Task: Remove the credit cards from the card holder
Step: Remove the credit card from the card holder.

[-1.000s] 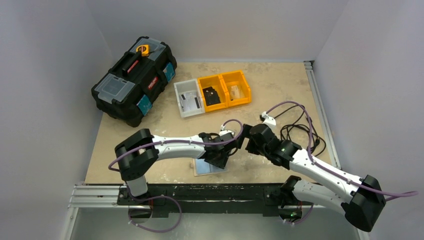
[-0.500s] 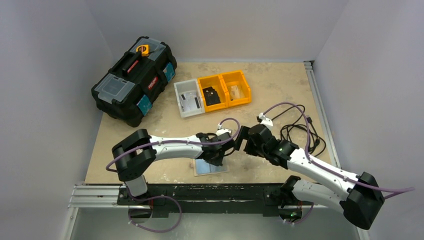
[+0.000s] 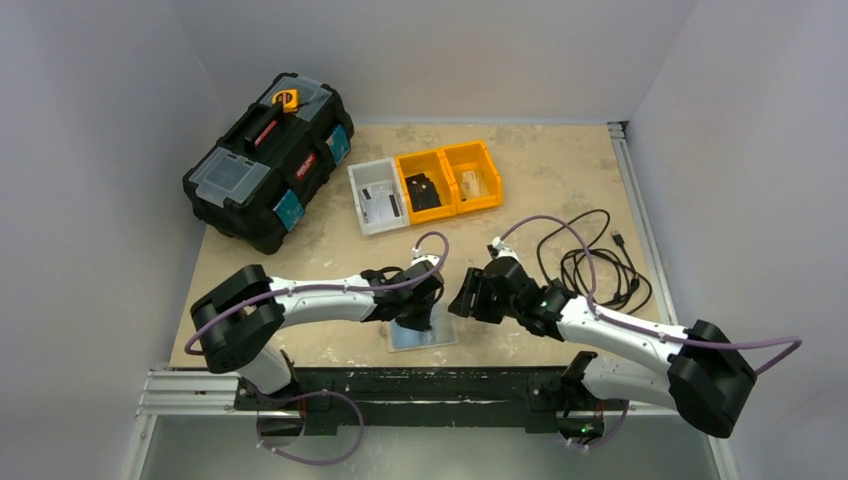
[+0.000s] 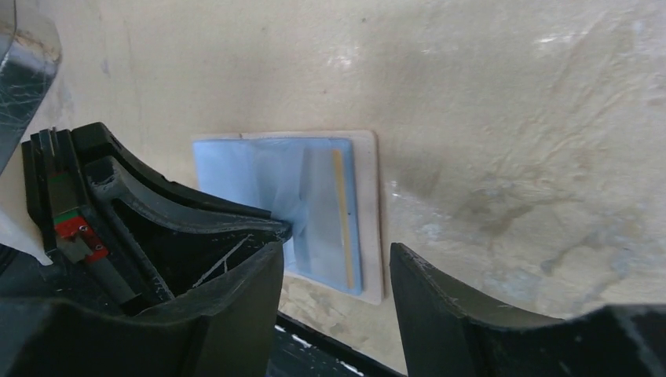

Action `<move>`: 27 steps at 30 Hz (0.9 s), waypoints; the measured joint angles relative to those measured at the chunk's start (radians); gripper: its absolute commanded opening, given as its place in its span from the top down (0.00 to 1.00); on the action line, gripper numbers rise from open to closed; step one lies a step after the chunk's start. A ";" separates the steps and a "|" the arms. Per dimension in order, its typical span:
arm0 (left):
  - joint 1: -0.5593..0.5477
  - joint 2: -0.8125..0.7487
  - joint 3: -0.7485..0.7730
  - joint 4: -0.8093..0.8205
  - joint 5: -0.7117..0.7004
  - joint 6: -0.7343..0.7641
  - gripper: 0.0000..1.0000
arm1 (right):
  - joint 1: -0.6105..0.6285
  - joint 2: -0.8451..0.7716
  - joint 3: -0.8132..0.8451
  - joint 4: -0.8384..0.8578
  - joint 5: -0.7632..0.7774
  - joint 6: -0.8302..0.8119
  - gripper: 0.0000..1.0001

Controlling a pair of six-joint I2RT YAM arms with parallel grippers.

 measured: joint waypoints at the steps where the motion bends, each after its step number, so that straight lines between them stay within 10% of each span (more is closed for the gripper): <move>1: 0.003 -0.011 -0.014 0.010 0.007 -0.001 1.00 | 0.008 0.011 0.000 0.017 -0.007 0.003 0.50; 27: 0.055 -0.268 -0.248 0.151 0.055 -0.043 1.00 | 0.110 0.381 0.147 0.158 -0.055 0.006 0.70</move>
